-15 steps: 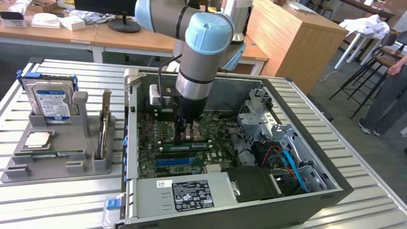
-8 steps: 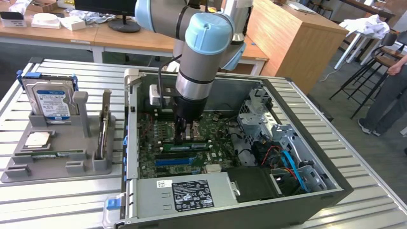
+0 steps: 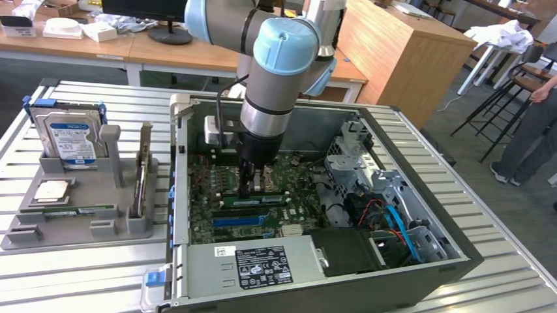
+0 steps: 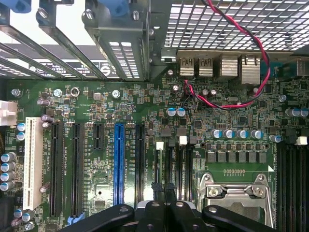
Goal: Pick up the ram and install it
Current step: 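Press down the ram until it locks into place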
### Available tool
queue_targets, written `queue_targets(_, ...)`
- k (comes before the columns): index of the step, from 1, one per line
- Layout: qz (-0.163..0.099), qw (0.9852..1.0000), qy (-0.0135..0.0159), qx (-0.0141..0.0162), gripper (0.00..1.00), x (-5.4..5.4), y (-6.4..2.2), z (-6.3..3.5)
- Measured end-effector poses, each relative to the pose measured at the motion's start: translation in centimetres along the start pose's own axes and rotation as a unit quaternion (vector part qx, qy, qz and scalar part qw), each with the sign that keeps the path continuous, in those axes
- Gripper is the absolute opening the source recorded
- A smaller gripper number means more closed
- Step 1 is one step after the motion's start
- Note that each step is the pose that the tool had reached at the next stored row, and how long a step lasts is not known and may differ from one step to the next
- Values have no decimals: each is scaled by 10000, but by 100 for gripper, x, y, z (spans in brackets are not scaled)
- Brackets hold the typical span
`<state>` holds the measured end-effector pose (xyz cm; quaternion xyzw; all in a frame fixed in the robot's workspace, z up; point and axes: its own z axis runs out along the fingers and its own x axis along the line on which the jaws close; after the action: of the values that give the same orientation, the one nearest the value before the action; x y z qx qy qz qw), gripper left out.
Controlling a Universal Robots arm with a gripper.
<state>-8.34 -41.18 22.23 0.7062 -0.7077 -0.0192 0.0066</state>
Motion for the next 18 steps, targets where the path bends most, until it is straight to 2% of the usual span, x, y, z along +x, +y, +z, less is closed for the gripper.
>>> queue_targets(6,0,10000,-5,3,10,-2,0,-22)
queue_targets(12,0,10000,-1,1,10,-2,4,-111)
queue_targets(18,0,10000,0,0,10,-4,7,-239)
